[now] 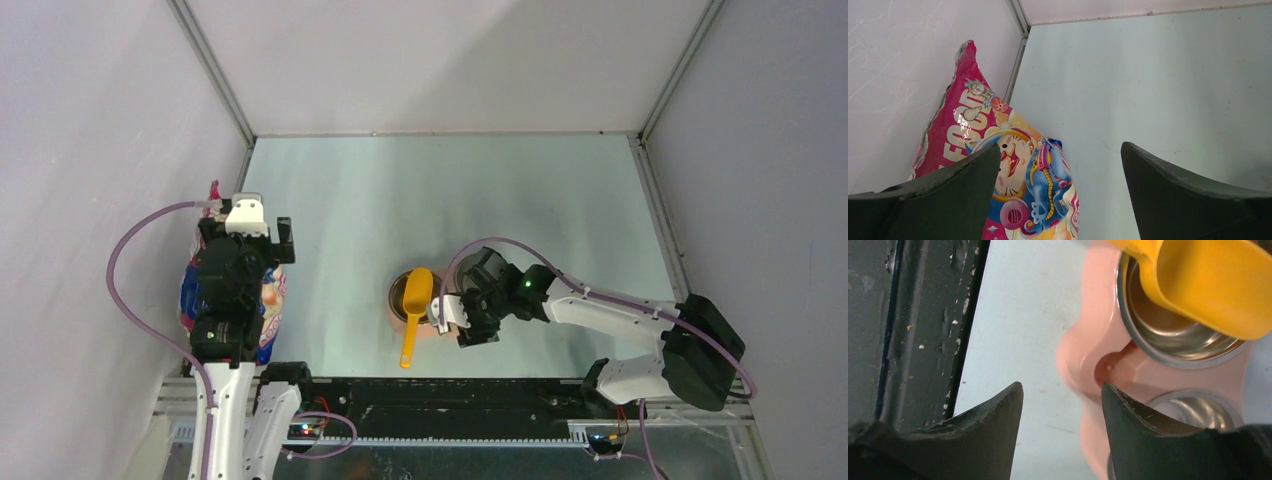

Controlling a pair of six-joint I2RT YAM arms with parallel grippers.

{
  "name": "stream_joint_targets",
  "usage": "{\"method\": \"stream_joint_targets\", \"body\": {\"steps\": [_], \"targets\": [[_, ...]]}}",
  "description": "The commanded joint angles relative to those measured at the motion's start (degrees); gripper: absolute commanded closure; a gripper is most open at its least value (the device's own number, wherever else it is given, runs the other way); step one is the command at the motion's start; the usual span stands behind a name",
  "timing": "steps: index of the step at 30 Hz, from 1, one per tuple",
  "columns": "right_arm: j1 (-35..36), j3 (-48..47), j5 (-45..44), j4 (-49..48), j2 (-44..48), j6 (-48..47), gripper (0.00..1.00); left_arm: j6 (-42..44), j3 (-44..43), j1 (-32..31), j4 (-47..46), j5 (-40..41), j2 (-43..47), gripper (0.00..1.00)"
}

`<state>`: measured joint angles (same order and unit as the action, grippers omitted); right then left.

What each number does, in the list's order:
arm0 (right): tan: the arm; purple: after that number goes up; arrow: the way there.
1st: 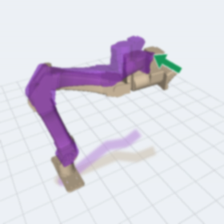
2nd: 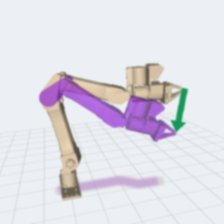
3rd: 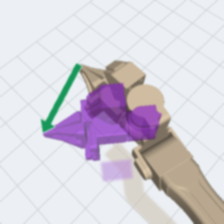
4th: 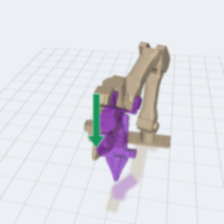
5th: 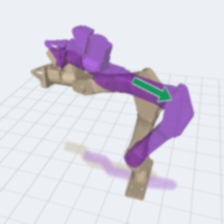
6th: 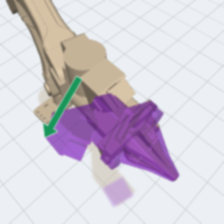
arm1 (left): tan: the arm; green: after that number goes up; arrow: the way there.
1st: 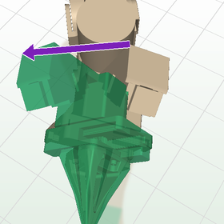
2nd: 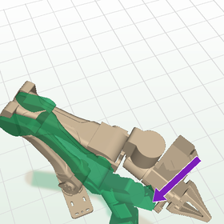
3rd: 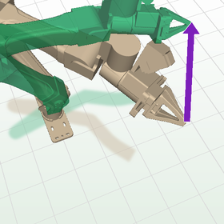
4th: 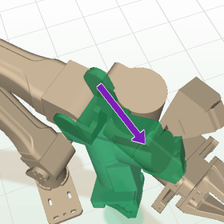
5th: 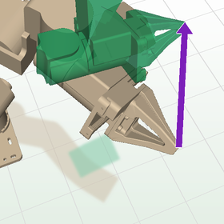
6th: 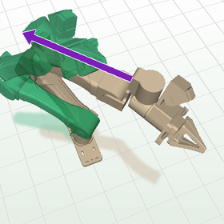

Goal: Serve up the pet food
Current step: Move the pet food bowl to the center of the board.

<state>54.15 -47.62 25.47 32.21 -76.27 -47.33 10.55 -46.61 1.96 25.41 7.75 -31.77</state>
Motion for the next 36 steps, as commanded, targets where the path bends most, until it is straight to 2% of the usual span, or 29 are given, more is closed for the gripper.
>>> {"method": "stream_joint_targets", "body": {"steps": [1, 8, 14, 16, 26, 36], "targets": [[1.3, -0.4, -0.6, -6.1, -2.2, -1.6, 0.38, 0.1, 0.2, 0.5, -1.7, -1.2, -0.3, 0.02], [2.3, -0.5, -3.4, -9.9, -6.2, -0.7, 0.43, 0.0, 0.4, 0.5, -1.8, -1.2, -0.9, 0.02], [1.8, -1.1, -5.8, -10.8, -9.4, 1.3, 0.52, 0.1, 0.4, 0.4, -1.6, -1.2, -0.8, 0.02], [1.2, -1.5, -5.8, -10.8, -9.9, 2.1, 0.58, 0.1, 0.4, 0.5, -1.7, -1.3, -0.6, 0.02], [-6.9, -4.1, -5.0, -10.2, -12.0, 4.6, 0.71, 0.0, 0.4, 0.4, -1.6, -1.8, -0.1, 0.02], [-16.6, -7.3, -5.5, -7.5, -15.5, -2.6, 0.71, -0.1, 0.3, 0.4, -1.3, -2.0, 0.2, 0.02]]}}
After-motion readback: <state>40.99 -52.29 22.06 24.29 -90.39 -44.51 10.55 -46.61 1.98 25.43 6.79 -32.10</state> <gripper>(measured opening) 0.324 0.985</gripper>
